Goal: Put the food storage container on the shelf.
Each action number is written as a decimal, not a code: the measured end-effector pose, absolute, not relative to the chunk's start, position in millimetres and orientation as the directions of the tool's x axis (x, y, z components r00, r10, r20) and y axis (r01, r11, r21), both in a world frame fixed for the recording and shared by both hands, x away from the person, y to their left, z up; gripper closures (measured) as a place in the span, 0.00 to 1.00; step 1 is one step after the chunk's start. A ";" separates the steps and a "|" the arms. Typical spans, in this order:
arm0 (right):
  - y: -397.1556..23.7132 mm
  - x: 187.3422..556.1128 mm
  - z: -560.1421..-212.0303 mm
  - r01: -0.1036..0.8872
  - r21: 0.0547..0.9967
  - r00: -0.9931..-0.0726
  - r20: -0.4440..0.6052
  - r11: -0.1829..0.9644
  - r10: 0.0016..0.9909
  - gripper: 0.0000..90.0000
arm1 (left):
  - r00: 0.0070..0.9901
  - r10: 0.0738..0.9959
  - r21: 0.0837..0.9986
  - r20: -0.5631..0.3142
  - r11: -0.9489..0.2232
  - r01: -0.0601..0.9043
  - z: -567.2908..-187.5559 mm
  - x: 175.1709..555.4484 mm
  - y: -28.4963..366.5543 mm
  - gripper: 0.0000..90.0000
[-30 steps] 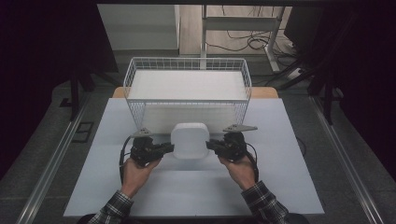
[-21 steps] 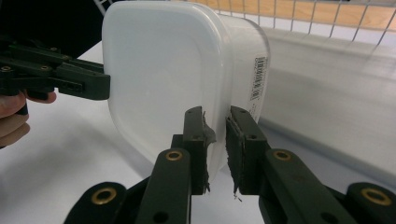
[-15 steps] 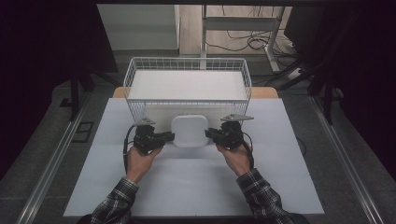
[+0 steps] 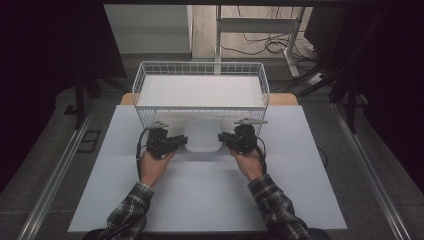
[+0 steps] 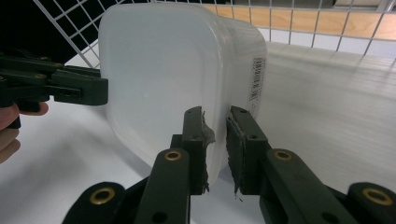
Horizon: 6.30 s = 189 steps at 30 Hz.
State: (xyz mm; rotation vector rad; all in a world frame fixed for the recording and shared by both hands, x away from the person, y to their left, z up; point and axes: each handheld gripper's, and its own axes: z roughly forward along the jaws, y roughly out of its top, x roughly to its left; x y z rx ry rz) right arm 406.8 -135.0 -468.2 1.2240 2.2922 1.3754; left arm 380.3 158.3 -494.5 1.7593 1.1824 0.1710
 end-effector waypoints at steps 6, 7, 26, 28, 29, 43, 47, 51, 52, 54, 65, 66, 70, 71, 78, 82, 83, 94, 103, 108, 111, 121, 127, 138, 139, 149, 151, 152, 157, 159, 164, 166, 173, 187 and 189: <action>-135.2 408.7 -472.2 0.572 0.792 -0.630 0.259 0.213 0.732 0.85 | 0.516 0.767 0.763 -0.381 -0.054 0.644 -494.4 380.1 158.3 0.86; -135.2 408.7 -472.2 0.572 0.792 -0.630 0.259 0.213 0.732 0.85 | 0.516 0.767 0.763 -0.381 -0.054 0.644 -494.4 380.1 158.3 0.86; -128.3 417.5 -478.3 0.496 0.842 -0.601 0.156 0.212 0.784 0.70 | 0.507 0.816 0.829 -0.278 -0.063 0.556 -494.4 391.3 152.3 0.70; -127.9 419.0 -479.8 0.487 0.847 -0.591 0.139 0.214 0.795 0.69 | 0.503 0.818 0.830 -0.279 -0.058 0.554 -494.9 392.7 152.1 0.69; -127.9 419.0 -479.8 0.487 0.847 -0.591 0.139 0.214 0.795 0.69 | 0.495 0.822 0.831 -0.281 -0.050 0.555 -495.0 393.4 151.6 0.69; -133.7 414.8 -479.4 0.471 0.858 -0.609 0.148 0.205 0.779 0.72 | 0.508 0.815 0.848 -0.279 -0.038 0.528 -490.4 388.5 152.9 0.49; -133.3 404.8 -479.4 0.441 0.863 -0.656 0.124 0.245 0.744 0.84 | 0.564 0.778 0.865 -0.278 -0.053 0.499 -496.2 367.0 155.6 0.32; -122.5 399.9 -486.7 0.434 0.852 -0.702 0.114 0.295 0.703 0.98 | 0.612 0.741 0.874 -0.275 -0.072 0.480 -501.5 345.8 159.2 0.15; -114.5 398.7 -490.8 0.429 0.844 -0.720 0.103 0.323 0.686 0.99 | 0.629 0.732 0.871 -0.263 -0.100 0.480 -500.6 334.7 158.9 0.12; -106.7 398.4 -494.0 0.415 0.842 -0.735 0.085 0.346 0.673 0.99 | 0.639 0.731 0.872 -0.238 -0.128 0.472 -499.8 323.6 158.0 0.08; -82.9 412.1 -511.2 0.415 0.827 -0.728 0.052 0.379 0.684 0.99 | 0.676 0.710 0.863 -0.200 -0.198 0.464 -513.0 265.0 169.7 0.02; -82.3 413.4 -512.1 0.414 0.826 -0.726 0.046 0.383 0.686 0.99 | 0.674 0.710 0.860 -0.205 -0.198 0.470 -514.6 260.7 171.7 0.02; -78.4 420.2 -514.0 0.414 0.825 -0.718 0.036 0.385 0.695 0.99 | 0.666 0.715 0.855 -0.215 -0.192 0.482 -518.0 249.8 178.5 0.02; -77.7 421.5 -513.9 0.414 0.825 -0.716 0.034 0.385 0.698 0.99 | 0.664 0.714 0.855 -0.219 -0.188 0.484 -518.0 248.7 179.5 0.02; -70.2 430.7 -514.2 0.419 0.827 -0.708 0.038 0.375 0.705 0.99 | 0.661 0.721 0.855 -0.207 -0.195 0.481 -518.4 246.4 181.9 0.02; -63.4 433.3 -514.6 0.421 0.825 -0.705 0.035 0.378 0.708 0.99 | 0.673 0.715 0.855 -0.189 -0.217 0.471 -518.8 245.7 177.2 0.02; -62.7 434.3 -514.7 0.423 0.824 -0.703 0.037 0.376 0.710 0.99 | 0.673 0.715 0.855 -0.189 -0.217 0.471 -518.8 245.7 177.2 0.02; -67.4 424.8 -503.6 0.424 0.832 -0.722 0.073 0.357 0.688 0.77 | 0.676 0.720 0.851 -0.159 -0.248 0.463 -519.4 246.0 176.1 0.01; -78.0 410.4 -494.3 0.433 0.820 -0.750 0.098 0.373 0.654 0.39 | 0.672 0.723 0.843 -0.157 -0.257 0.473 -520.8 247.3 176.6 0.00; -86.2 399.0 -487.9 0.405 0.827 -0.766 0.073 0.391 0.639 0.20 | 0.672 0.710 0.835 -0.209 -0.228 0.501 -519.9 248.2 177.8 0.02; -88.3 395.5 -485.9 0.398 0.825 -0.769 0.060 0.402 0.636 0.16 | 0.672 0.713 0.838 -0.200 -0.231 0.495 -519.7 247.8 177.6 0.02; -99.4 378.5 -478.1 0.379 0.813 -0.787 0.033 0.442 0.616 0.04 | 0.667 0.734 0.837 -0.131 -0.278 0.471 -520.8 247.9 176.1 0.03; -109.0 370.0 -475.9 0.377 0.808 -0.792 0.029 0.453 0.609 0.02 | 0.663 0.737 0.839 -0.131 -0.274 0.470 -519.7 247.7 177.2 0.03; -129.4 357.6 -477.5 0.394 0.794 -0.786 0.031 0.463 0.617 0.02 | 0.660 0.740 0.835 -0.128 -0.279 0.474 -521.4 248.3 177.9 0.03; -129.4 357.6 -477.5 0.394 0.794 -0.786 0.031 0.463 0.617 0.02 | 0.660 0.740 0.835 -0.128 -0.279 0.474 -521.4 248.3 177.9 0.03; -144.9 345.6 -480.3 0.410 0.787 -0.781 0.042 0.461 0.623 0.02 | 0.660 0.740 0.827 -0.126 -0.290 0.482 -522.4 248.7 177.7 0.03; -147.9 342.7 -480.7 0.414 0.785 -0.779 0.043 0.461 0.626 0.02 | 0.659 0.742 0.825 -0.122 -0.293 0.484 -522.6 248.9 177.8 0.03; -151.2 340.2 -480.9 0.414 0.784 -0.782 0.047 0.462 0.621 0.01 | 0.657 0.744 0.822 -0.120 -0.296 0.486 -522.8 249.1 178.1 0.03; -158.4 335.3 -480.0 0.413 0.785 -0.781 0.044 0.462 0.623 0.00 | 0.654 0.746 0.819 -0.126 -0.293 0.493 -522.6 249.5 179.5 0.03; -162.4 333.0 -479.7 0.415 0.784 -0.779 0.044 0.462 0.626 0.00 | 0.654 0.746 0.817 -0.127 -0.295 0.496 -522.5 249.6 180.0 0.03; -173.2 326.7 -478.5 0.426 0.778 -0.767 0.040 0.462 0.640 0.00 | 0.651 0.750 0.816 -0.120 -0.299 0.495 -521.8 249.3 181.0 0.03; -180.3 322.9 -477.3 0.430 0.776 -0.759 0.034 0.461 0.651 0.00 | 0.649 0.752 0.814 -0.114 -0.304 0.496 -521.3 248.6 182.2 0.03; -195.7 315.1 -474.4 0.440 0.778 -0.741 0.032 0.448 0.671 0.00 | 0.638 0.762 0.812 -0.116 -0.296 0.502 -520.3 246.3 187.7 0.03; -232.1 297.6 -472.8 0.457 0.788 -0.692 0.024 0.413 0.721 0.00 | 0.608 0.785 0.811 -0.119 -0.277 0.516 -519.7 239.0 202.5 0.03; -238.1 294.5 -473.0 0.457 0.791 -0.684 0.020 0.407 0.729 0.00 | 0.603 0.789 0.812 -0.118 -0.273 0.516 -519.5 237.5 204.3 0.03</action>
